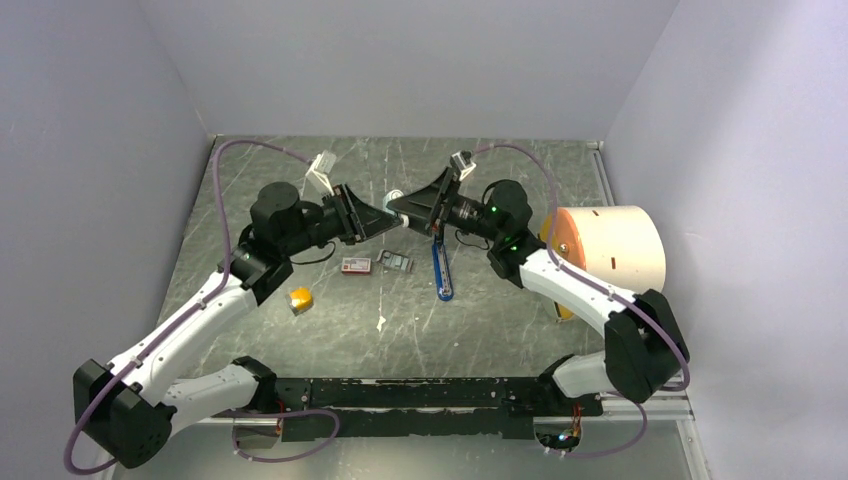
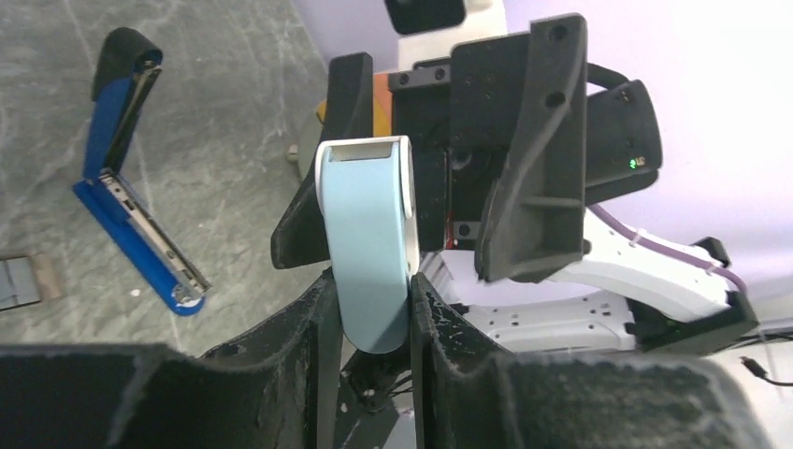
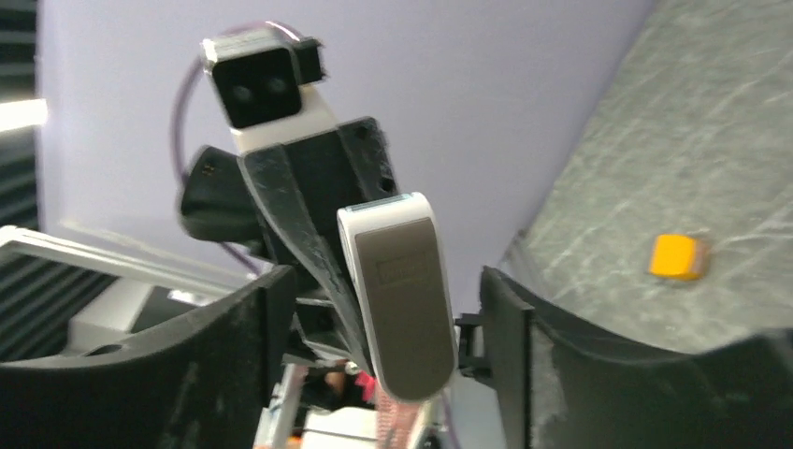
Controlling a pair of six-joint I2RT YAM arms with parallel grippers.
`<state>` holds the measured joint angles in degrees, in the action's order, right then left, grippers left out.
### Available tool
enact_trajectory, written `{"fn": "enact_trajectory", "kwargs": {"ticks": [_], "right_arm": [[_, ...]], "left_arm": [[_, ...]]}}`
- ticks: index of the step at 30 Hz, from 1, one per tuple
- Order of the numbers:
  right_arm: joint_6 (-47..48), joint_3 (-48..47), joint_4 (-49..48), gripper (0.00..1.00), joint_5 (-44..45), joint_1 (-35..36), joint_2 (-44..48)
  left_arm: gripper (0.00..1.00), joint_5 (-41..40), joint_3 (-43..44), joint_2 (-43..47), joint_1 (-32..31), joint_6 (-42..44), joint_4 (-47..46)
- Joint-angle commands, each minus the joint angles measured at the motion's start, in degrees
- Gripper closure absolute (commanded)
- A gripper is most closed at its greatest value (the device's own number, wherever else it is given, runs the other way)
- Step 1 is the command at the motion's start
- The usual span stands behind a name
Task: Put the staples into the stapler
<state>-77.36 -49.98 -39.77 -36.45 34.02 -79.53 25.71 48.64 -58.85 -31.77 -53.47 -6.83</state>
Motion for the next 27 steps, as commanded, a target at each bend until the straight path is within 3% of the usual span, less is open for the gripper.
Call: {"fn": "enact_trajectory", "kwargs": {"ticks": [1, 6, 9, 16, 21, 27], "right_arm": [[11.38, 2.14, 9.88, 0.19, 5.83, -0.16, 4.54], [22.82, 2.01, 24.22, 0.17, 13.96, -0.18, 7.94], [28.43, 2.54, 31.88, 0.19, 18.21, -0.07, 8.22], [36.87, 2.14, 40.40, 0.38, 18.09, 4.70, 2.49], [33.70, 3.16, 40.20, 0.53, 21.76, 9.03, -1.17], [29.61, 5.09, 41.18, 0.58, 28.10, 9.31, -1.80]], "left_arm": [[0.87, -0.38, 8.25, -2.77, 0.48, 11.20, 14.50], [0.86, -8.00, 12.57, -7.31, 0.48, 19.89, 35.38], [0.85, -13.42, 13.30, -9.65, 0.40, 23.14, 43.18], [0.84, -23.53, 15.84, -16.45, -1.69, 27.04, 50.97], [0.84, -31.33, 15.16, -23.36, -7.27, 26.10, 51.63], [0.84, -34.15, 13.84, -29.57, -11.55, 23.45, 49.44]]}}
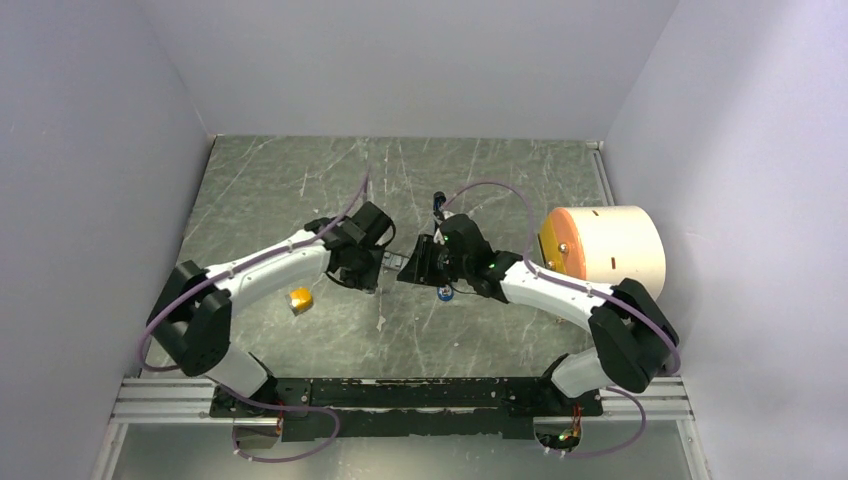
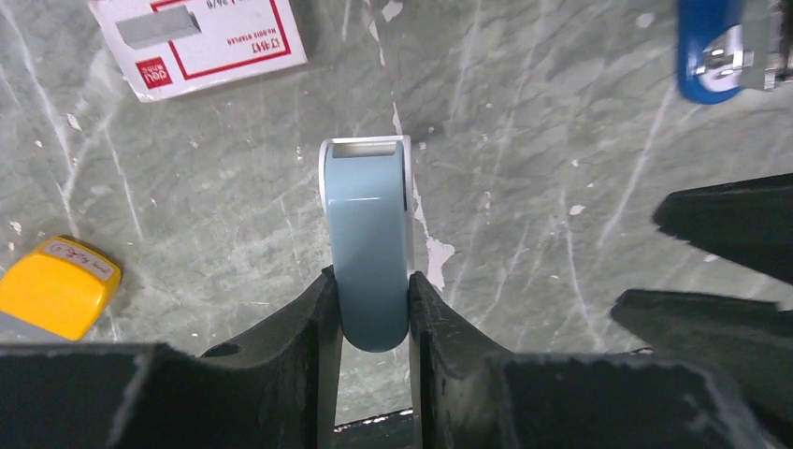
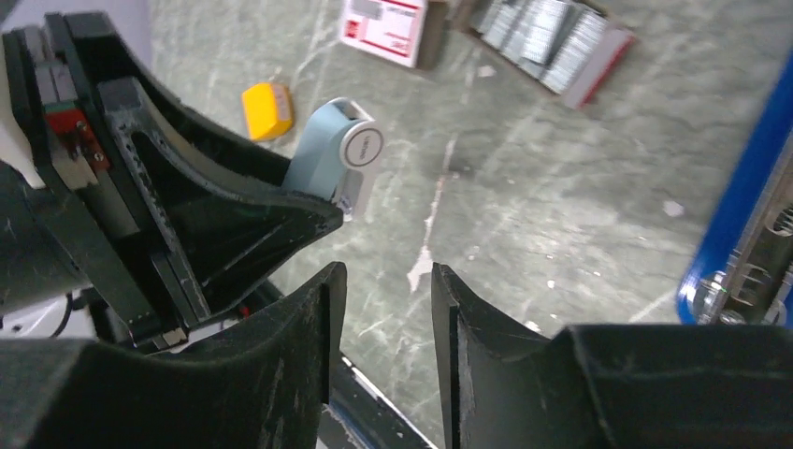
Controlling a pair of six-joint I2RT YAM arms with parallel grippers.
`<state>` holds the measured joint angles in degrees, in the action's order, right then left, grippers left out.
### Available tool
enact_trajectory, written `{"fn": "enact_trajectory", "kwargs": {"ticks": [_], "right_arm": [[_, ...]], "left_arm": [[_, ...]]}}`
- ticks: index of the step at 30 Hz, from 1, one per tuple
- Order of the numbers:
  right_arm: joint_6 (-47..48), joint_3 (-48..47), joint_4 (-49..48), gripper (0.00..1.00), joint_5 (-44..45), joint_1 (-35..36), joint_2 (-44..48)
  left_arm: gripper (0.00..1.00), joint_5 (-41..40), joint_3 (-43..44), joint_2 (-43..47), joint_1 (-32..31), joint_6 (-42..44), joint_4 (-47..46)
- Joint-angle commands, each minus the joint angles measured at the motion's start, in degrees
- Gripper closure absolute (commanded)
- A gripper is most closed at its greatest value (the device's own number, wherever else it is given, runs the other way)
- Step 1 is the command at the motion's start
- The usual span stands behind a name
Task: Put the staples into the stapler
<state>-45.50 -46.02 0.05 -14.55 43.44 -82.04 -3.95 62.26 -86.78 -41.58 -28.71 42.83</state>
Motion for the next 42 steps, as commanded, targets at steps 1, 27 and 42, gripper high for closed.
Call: {"fn": "enact_trajectory", "kwargs": {"ticks": [1, 27, 42], "right_arm": [[-2.45, 1.39, 2.23, 0.58, 7.55, -0.15, 1.17], [-3.56, 3.17, 6.75, 0.56, 15.51, -1.69, 8.72], [-7.44, -10.25, 18.48, 0.27, 26.82, 11.89, -4.86]], "left_arm": [[0.85, -4.37, 0.64, -2.44, -2.30, -1.65, -0.20], [0.37, -1.82, -0.58, -6.33, -8.12, -3.20, -7.26], [0.52, -28.38, -9.12, 14.46, -7.43, -14.45, -9.60]]}}
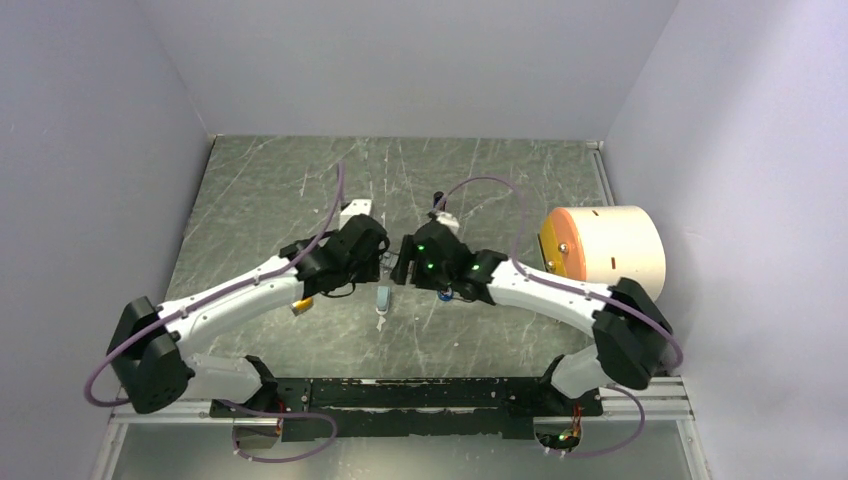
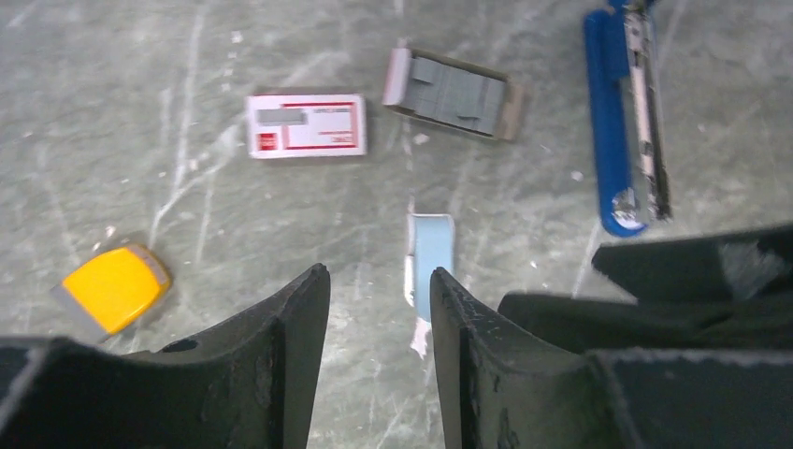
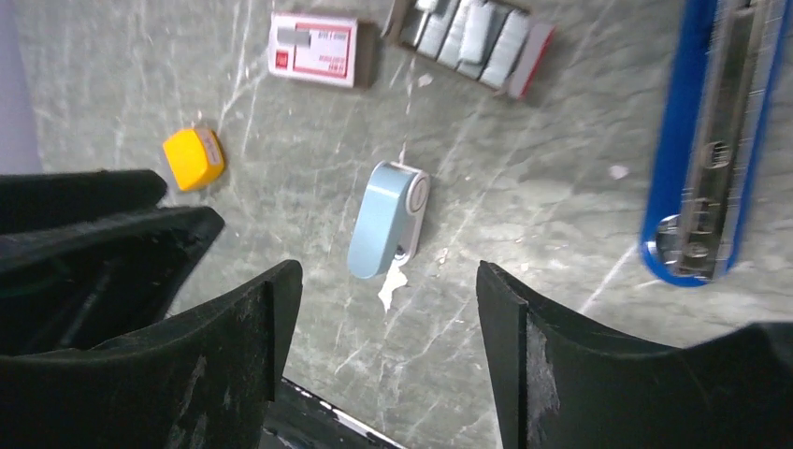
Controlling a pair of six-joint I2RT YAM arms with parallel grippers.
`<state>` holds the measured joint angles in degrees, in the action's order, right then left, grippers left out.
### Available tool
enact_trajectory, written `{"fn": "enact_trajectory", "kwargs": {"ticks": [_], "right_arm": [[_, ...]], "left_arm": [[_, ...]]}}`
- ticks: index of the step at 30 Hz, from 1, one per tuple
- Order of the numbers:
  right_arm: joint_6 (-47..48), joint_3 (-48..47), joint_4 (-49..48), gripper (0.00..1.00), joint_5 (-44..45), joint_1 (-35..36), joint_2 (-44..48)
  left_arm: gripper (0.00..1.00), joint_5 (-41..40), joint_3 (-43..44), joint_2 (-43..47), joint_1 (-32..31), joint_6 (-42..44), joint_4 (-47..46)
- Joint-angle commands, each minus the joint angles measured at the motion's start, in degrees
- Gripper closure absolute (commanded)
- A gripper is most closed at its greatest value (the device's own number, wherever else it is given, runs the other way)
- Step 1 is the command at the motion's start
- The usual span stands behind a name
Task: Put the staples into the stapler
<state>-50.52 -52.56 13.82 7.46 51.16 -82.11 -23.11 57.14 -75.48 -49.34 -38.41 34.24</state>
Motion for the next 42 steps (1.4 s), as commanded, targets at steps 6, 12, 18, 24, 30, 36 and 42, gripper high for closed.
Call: {"fn": "enact_trajectory", "kwargs": {"ticks": [6, 12, 18, 24, 30, 36, 42], "right_arm": [[-3.72, -9.80, 7.11, 0.30, 4.42, 8.25, -13.40], [-2.90, -16.08, 11.95, 0.41, 6.27, 10.10, -20.22], [-1.71, -19.00, 14.21, 0.48, 6.31, 10.90, -23.32], [-1.61, -19.36, 15.93, 0.72, 5.93, 10.98, -24.22], [-2.42, -15.94, 13.35, 0.82, 6.30, 10.81, -20.45], [-3.71, -11.95, 8.80, 0.82, 2.73, 9.02, -16.05], [-6.27, -6.75, 4.09, 0.82, -0.77, 6.45, -11.28]], "left_arm": [[0.56, 1.48, -10.62, 8.86, 11.45, -3.31, -6.16], [0.58, 17.29, -15.99, 8.90, 21.93, -1.22, -12.08], [0.57, 21.88, -19.30, 8.77, 22.49, -2.46, -15.89], [0.57, 22.94, -22.51, 9.14, 22.56, -3.15, -17.38], [0.55, 32.90, -26.45, 8.40, 22.54, -2.80, -23.67], [0.42, 43.09, -30.72, 7.34, 22.54, -3.46, -33.64], [0.50, 52.49, -34.35, 2.50, 22.38, -5.78, -45.77]]}}
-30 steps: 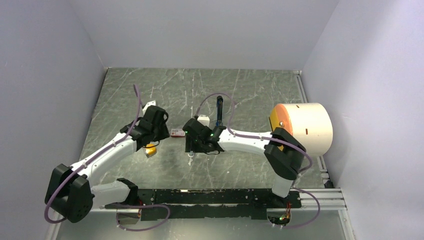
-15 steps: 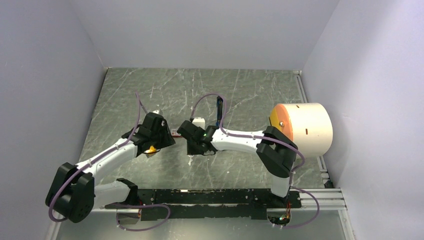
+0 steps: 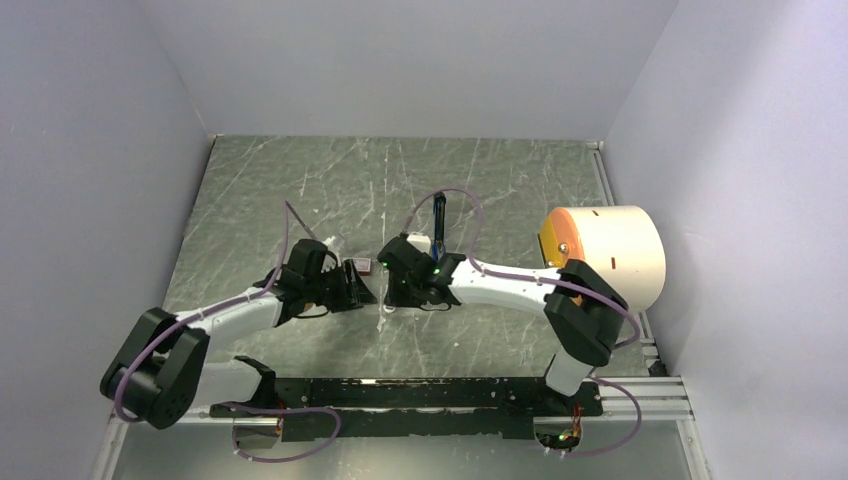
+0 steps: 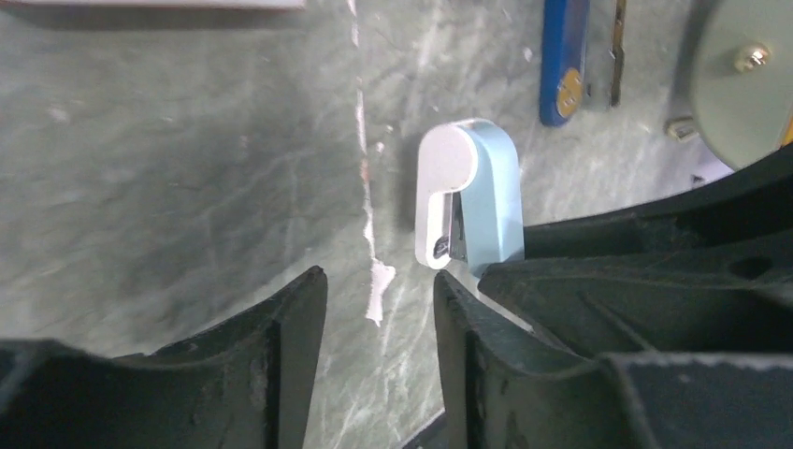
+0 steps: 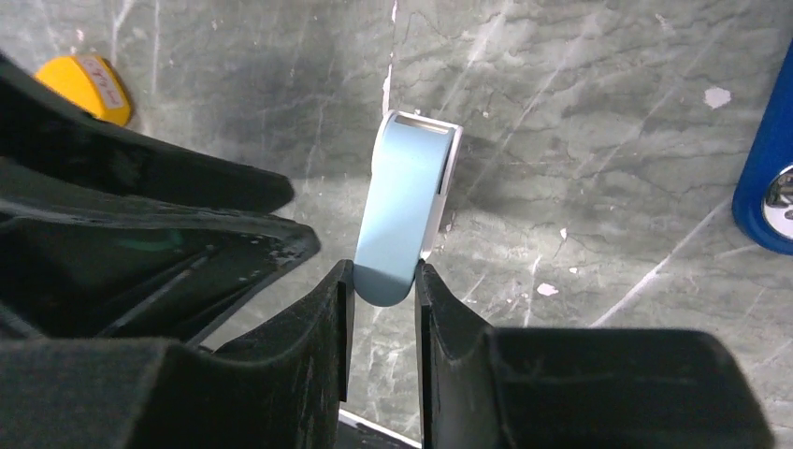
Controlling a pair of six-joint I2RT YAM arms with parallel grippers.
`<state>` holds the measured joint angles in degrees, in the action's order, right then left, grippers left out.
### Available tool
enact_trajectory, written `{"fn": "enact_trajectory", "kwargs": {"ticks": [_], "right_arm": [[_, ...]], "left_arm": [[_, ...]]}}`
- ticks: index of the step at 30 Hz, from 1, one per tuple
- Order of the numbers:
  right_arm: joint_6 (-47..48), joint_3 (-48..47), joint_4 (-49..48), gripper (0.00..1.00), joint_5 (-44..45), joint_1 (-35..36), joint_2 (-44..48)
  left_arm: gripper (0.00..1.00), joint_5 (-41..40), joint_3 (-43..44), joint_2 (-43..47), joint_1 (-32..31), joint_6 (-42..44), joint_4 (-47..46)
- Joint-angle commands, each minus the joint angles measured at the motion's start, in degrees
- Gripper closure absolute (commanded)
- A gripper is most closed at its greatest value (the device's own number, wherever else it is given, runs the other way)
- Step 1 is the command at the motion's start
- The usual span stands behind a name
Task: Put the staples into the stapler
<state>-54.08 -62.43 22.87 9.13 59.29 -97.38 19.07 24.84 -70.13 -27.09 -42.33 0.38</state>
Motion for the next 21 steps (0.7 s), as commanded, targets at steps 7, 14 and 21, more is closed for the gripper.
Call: {"fn": "enact_trajectory", "kwargs": {"ticks": [7, 14, 21], "right_arm": [[-6.37, 9.48, -12.54, 0.83, -8.21, -4.76, 8.71], [-7.88, 12.47, -16.45, 0.83, -13.03, -6.98, 10.71], [-8.17, 13.53, -19.68, 0.83, -16.12, -7.58, 10.66]], "left_arm": [[0.55, 14.75, -2.98, -7.82, -1.38, -4.36, -21.16], [0.65, 16.25, -1.45, -11.04, -1.38, -4.33, -21.88], [0.68, 20.34, -2.42, -14.30, -1.38, -7.69, -28.10]]}}
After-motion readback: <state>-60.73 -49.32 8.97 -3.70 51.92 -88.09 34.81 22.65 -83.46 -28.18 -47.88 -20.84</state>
